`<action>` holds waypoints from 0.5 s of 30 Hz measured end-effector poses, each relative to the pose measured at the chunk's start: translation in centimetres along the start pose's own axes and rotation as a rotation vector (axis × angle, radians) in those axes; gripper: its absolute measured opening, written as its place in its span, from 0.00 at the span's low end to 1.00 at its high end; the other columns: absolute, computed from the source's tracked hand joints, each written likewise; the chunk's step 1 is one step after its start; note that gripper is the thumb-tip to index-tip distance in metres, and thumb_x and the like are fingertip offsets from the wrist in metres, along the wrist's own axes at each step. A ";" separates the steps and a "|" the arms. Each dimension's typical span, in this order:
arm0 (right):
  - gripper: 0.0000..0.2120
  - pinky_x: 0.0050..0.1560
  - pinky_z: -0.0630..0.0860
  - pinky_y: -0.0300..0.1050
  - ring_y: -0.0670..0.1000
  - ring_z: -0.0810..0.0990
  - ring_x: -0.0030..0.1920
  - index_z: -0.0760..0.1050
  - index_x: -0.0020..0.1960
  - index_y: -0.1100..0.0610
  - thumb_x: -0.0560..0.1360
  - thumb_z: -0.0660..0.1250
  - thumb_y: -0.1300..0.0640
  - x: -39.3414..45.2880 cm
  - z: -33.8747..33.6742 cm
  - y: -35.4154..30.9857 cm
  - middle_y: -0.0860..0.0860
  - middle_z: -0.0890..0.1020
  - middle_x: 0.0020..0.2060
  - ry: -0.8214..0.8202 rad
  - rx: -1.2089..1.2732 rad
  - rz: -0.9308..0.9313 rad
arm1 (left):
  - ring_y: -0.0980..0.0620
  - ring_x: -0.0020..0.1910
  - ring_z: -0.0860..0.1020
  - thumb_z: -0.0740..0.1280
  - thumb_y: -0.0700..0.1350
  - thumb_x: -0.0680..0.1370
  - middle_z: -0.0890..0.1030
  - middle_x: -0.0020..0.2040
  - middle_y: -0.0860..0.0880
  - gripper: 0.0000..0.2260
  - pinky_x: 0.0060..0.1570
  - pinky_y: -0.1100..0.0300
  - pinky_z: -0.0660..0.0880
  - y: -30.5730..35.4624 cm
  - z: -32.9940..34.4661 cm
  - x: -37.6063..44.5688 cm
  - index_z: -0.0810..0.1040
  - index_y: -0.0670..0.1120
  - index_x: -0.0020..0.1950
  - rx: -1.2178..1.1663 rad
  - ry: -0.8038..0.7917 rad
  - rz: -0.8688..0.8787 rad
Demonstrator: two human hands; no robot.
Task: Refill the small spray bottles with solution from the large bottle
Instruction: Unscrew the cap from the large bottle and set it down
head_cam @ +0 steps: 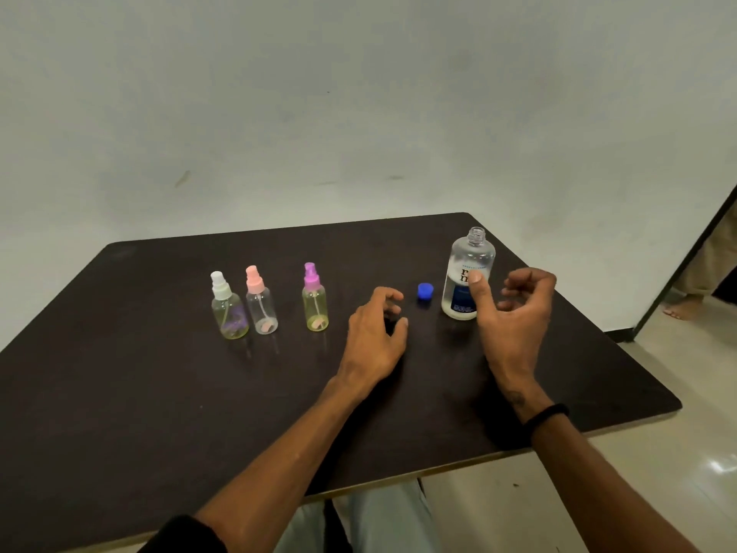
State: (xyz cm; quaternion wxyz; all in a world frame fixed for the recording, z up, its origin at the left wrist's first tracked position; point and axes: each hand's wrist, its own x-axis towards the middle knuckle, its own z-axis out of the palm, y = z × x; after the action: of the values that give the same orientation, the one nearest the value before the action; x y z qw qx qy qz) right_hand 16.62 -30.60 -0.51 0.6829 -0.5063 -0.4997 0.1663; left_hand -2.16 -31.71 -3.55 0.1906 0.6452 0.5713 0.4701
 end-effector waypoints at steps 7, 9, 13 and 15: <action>0.12 0.40 0.81 0.40 0.50 0.83 0.39 0.77 0.50 0.56 0.75 0.79 0.55 -4.8 4.5 -3.2 0.52 0.83 0.40 -0.353 0.086 -0.087 | 0.50 0.32 0.75 0.72 0.42 0.80 0.76 0.33 0.51 0.08 0.32 0.59 0.74 1.2 -4.2 -3.8 0.74 0.46 0.46 -0.131 0.485 0.048; 0.14 0.44 0.83 0.42 0.48 0.84 0.43 0.78 0.55 0.54 0.74 0.80 0.55 -5.4 6.9 -3.2 0.50 0.84 0.44 -0.483 0.085 -0.077 | 0.52 0.30 0.74 0.71 0.42 0.80 0.75 0.32 0.51 0.07 0.32 0.57 0.73 1.1 -5.4 -4.4 0.73 0.46 0.47 -0.146 0.569 0.021; 0.30 0.53 0.83 0.41 0.44 0.83 0.55 0.76 0.68 0.49 0.70 0.83 0.50 -6.2 11.2 -2.9 0.44 0.83 0.56 -0.739 0.029 -0.031 | 0.52 0.34 0.78 0.71 0.43 0.81 0.78 0.38 0.53 0.08 0.35 0.56 0.77 0.0 -8.0 -4.7 0.75 0.53 0.57 -0.153 0.632 -0.012; 0.34 0.58 0.82 0.41 0.42 0.81 0.60 0.74 0.71 0.48 0.69 0.83 0.49 -6.5 12.1 -3.0 0.43 0.82 0.61 -0.815 0.015 0.003 | 0.52 0.33 0.78 0.71 0.44 0.81 0.79 0.43 0.54 0.12 0.34 0.56 0.79 -0.4 -8.5 -4.8 0.75 0.54 0.62 -0.155 0.619 -0.030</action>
State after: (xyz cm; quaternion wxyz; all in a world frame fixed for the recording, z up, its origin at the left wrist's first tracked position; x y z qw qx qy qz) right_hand 2.55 -30.30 -1.48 0.4324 -0.3946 -0.7274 0.3581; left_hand -8.96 -38.49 -1.62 0.0630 0.4465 0.5743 0.6833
